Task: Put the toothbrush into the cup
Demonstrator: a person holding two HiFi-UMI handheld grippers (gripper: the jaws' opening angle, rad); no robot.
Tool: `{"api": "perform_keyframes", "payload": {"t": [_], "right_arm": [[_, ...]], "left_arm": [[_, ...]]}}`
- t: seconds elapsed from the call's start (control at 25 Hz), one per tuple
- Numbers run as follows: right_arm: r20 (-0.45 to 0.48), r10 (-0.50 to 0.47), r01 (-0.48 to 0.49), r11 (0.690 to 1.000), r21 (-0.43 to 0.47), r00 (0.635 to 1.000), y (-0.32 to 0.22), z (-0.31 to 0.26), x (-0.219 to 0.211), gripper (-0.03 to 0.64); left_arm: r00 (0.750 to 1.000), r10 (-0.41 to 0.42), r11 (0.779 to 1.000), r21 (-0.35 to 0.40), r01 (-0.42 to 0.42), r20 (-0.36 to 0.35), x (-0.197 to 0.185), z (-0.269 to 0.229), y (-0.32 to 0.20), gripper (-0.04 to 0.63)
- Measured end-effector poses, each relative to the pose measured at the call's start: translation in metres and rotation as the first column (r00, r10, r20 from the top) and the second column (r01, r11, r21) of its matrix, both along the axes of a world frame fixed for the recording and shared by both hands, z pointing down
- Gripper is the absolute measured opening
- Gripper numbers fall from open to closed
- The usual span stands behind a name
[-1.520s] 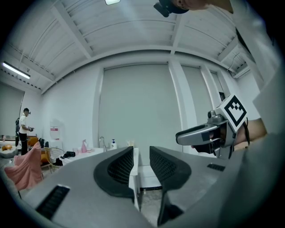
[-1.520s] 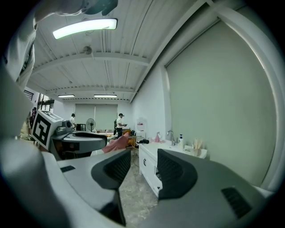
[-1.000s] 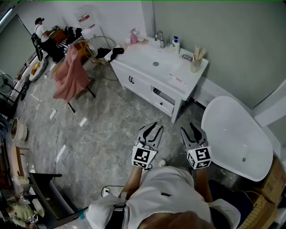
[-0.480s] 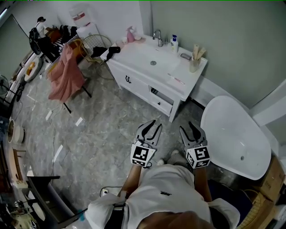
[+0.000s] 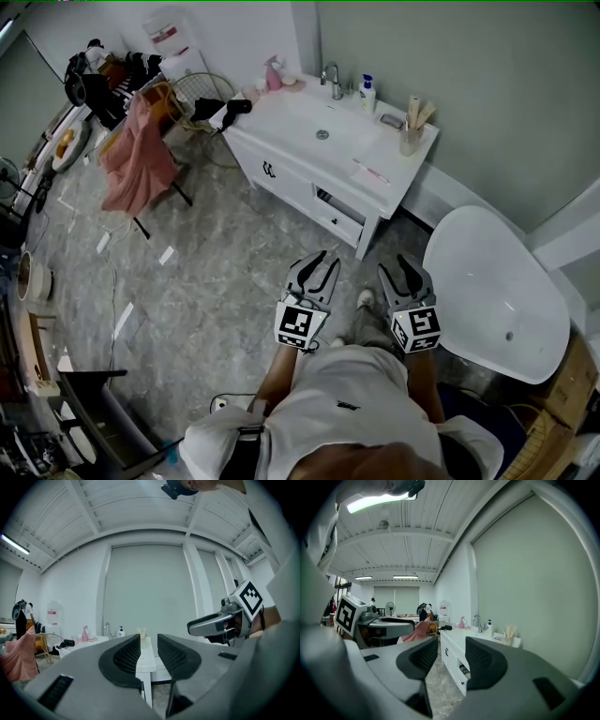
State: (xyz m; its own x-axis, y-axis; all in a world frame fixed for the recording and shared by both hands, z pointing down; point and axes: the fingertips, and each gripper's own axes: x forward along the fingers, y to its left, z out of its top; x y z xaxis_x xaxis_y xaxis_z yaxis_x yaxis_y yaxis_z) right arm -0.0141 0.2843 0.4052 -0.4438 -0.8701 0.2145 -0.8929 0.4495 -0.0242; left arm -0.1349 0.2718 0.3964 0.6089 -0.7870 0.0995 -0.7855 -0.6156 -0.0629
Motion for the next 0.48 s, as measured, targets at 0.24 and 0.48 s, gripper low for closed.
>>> {"api": "perform_keyframes", "payload": {"t": [0.24,0.48], "right_arm": [[0.004,-0.016,0.016,1.000,-0.004,1.000,-0.030,0.003,0.007,0.196],[0.002,-0.017,0.017,1.000,-0.010,1.000,-0.068,0.005,0.020,0.196]], "left_arm": [[1.000,-0.022,1.000,-0.001,0.022,-0.004,0.006,0.002,-0.030,0.102],[0.999,-0.035,0.999,0.000,0.035,-0.007,0.015,0.002,-0.065,0.102]]}}
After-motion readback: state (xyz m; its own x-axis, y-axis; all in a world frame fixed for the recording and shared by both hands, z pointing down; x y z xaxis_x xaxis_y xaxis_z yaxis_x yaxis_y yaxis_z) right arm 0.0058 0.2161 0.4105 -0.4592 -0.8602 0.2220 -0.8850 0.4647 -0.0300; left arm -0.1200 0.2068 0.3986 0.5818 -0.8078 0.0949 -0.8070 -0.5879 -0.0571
